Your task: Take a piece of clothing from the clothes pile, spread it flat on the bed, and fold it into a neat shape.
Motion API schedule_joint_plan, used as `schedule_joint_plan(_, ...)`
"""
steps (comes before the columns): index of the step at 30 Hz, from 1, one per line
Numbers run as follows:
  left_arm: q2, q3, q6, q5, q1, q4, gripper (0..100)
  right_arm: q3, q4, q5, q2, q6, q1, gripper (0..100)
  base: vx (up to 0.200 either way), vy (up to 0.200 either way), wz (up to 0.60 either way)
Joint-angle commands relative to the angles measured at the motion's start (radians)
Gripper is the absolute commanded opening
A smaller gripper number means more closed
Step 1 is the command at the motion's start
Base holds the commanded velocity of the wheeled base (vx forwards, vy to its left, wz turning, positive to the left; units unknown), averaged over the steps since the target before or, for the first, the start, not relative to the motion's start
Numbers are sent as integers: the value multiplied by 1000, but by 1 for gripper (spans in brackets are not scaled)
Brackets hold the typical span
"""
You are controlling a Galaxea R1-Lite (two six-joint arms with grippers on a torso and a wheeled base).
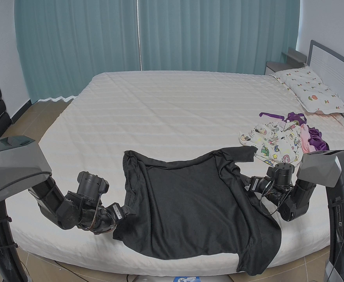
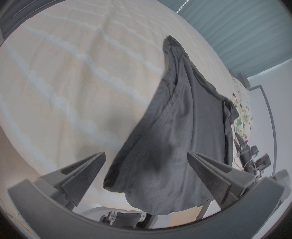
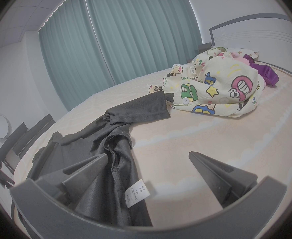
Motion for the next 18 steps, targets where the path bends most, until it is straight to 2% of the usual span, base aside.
schedule_joint_plan(1,13,26,45,7,-9,6,100,0,-1,0,0,0,0,100,0,0,0)
schedule_joint_plan(2,13,29,51,7,-10,6,100,0,-1,0,0,0,0,100,0,0,0)
schedule_joint_plan(3,11,38,80,11,-9,10,0,0,-1,0,0,0,0,100,0,0,0)
schedule_joint_plan(8,11,28,92,17,-9,66,0,0,-1,0,0,0,0,100,0,0,0)
schedule_joint_plan(10,3,29,126,46,-6,112,0,0,-1,0,-2,0,-1,100,0,0,0)
schedule_joint_plan(12,0,37,198,76,4,153,0,0,-1,0,-5,0,-6,100,0,0,0)
schedule_joint_plan(16,-10,34,226,103,20,204,0,0,-1,0,-5,0,-10,100,0,0,0)
schedule_joint_plan(18,-29,28,253,122,42,276,0,0,-1,0,-5,0,-12,100,0,0,0)
